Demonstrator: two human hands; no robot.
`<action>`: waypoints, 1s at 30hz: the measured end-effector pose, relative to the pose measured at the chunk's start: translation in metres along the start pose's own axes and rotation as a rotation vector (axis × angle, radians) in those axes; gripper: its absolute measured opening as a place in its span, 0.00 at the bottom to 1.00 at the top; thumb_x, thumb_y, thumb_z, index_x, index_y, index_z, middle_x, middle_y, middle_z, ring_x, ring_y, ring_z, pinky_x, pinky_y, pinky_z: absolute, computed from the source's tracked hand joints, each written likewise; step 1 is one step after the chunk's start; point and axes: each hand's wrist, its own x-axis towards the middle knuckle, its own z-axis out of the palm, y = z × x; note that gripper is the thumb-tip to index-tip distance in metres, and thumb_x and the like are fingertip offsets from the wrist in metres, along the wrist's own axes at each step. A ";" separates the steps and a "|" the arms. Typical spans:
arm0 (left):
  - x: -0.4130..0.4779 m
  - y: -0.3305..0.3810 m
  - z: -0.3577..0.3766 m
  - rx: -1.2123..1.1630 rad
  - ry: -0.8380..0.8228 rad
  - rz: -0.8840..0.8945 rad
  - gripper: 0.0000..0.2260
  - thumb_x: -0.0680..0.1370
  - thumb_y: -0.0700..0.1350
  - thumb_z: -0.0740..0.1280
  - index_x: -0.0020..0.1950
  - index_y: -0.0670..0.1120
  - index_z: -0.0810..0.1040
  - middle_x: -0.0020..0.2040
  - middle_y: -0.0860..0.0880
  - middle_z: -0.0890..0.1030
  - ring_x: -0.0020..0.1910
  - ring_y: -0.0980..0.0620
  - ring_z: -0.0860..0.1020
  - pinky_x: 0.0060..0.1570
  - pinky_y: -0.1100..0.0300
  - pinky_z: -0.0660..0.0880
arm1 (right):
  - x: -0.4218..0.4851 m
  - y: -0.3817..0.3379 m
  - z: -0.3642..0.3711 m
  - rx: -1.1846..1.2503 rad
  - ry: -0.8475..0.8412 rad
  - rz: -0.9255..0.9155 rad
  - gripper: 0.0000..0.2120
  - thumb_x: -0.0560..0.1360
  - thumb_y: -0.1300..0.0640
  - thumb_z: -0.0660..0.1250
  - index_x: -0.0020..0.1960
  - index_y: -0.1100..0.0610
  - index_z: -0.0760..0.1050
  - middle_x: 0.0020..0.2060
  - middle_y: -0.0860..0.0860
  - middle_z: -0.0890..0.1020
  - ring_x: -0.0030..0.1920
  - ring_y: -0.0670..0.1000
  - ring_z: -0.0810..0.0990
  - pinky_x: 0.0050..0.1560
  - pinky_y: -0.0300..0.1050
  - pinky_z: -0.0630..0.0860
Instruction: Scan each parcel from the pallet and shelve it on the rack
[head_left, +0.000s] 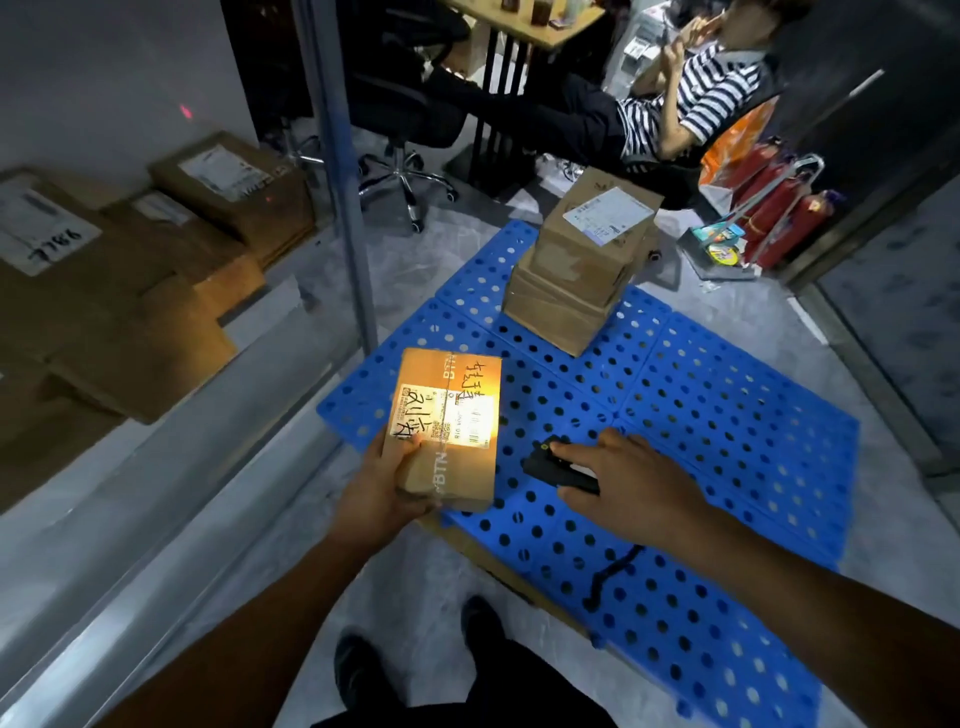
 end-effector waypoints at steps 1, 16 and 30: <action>-0.001 0.000 0.001 -0.006 0.010 -0.011 0.42 0.65 0.52 0.83 0.75 0.54 0.66 0.77 0.53 0.63 0.67 0.56 0.67 0.58 0.62 0.71 | 0.003 0.006 0.001 0.010 -0.002 -0.009 0.29 0.79 0.35 0.59 0.78 0.36 0.57 0.52 0.45 0.66 0.60 0.53 0.69 0.52 0.49 0.74; -0.055 0.039 0.043 -0.121 0.220 -0.156 0.39 0.62 0.68 0.79 0.69 0.65 0.67 0.74 0.50 0.70 0.70 0.55 0.73 0.62 0.70 0.71 | 0.069 0.052 0.061 0.620 -0.203 -0.136 0.27 0.77 0.40 0.66 0.74 0.40 0.67 0.58 0.48 0.82 0.53 0.58 0.83 0.50 0.59 0.82; -0.215 0.033 0.011 -0.268 0.589 -0.412 0.39 0.59 0.51 0.84 0.66 0.61 0.71 0.69 0.53 0.77 0.60 0.57 0.82 0.50 0.64 0.81 | 0.038 -0.080 0.083 0.488 -0.266 -0.452 0.28 0.75 0.38 0.65 0.74 0.40 0.68 0.57 0.47 0.81 0.42 0.46 0.82 0.40 0.46 0.81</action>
